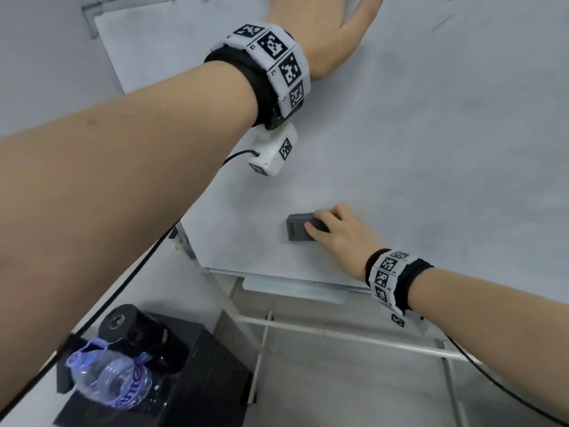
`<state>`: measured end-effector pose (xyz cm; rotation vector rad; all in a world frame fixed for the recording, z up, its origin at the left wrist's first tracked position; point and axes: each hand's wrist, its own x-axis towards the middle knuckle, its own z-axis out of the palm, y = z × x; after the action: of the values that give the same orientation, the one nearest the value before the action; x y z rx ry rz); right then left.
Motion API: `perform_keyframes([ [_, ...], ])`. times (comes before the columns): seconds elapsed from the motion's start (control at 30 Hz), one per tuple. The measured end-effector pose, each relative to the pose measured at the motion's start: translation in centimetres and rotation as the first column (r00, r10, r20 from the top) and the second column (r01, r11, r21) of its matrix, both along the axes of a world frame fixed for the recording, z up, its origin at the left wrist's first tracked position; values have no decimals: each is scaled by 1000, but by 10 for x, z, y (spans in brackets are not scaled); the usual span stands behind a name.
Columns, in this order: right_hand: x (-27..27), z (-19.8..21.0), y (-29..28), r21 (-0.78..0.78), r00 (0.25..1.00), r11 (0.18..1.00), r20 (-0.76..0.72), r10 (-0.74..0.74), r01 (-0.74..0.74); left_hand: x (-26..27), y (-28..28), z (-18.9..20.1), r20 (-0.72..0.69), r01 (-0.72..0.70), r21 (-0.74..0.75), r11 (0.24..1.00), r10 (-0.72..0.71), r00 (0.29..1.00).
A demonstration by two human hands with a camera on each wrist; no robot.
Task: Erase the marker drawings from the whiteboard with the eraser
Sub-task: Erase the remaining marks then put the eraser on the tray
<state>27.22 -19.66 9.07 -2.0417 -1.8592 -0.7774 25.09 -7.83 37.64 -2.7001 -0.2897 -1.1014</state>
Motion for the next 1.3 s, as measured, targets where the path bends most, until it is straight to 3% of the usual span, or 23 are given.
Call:
perform_keyframes([
  [0.07,-6,-35,6,-83,997,997,-69,-14,9,-3,5,-3,-18,37,-78,996,-39,999],
  [0.2,-18,-73,13,-164,989,986,-140,-51,28,-22,10,-28,-41,-10,30,999,12,999],
  [0.37,-35,-91,26,-229,983,973,-173,-63,22,-54,35,-102,-8,247,188,951,-250,968],
  [0.57,-48,-111,31,-343,980,938,-167,-107,44,-96,60,-192,-218,257,175,950,-217,952],
  [0.7,-59,-130,31,-409,974,911,-183,-132,47,-135,75,-272,-549,175,49,983,-119,827],
  [0.8,-63,-139,27,-381,971,924,-211,-109,21,-167,77,-329,-771,-168,-118,979,16,636],
  [0.9,-63,-143,25,-360,979,933,-183,-90,19,-187,80,-370,-877,-513,-195,836,85,472],
  [1.0,-61,-144,26,-345,983,938,-163,-90,29,-190,83,-389,-908,-737,-349,578,-13,420],
  [1.07,-61,-146,26,-340,979,940,-170,-108,45,-185,81,-389,-879,-797,-458,395,-67,472],
  [1.17,-63,-150,24,-348,972,936,-194,-133,59,-179,79,-387,-773,-780,-625,-19,-122,622],
  [1.2,-63,-150,23,-341,972,938,-192,-133,61,-178,79,-386,-746,-756,-644,-119,-121,654],
  [1.3,-63,-151,18,-330,975,942,-184,-123,57,-177,80,-393,-702,-690,-664,-289,-78,708],
])
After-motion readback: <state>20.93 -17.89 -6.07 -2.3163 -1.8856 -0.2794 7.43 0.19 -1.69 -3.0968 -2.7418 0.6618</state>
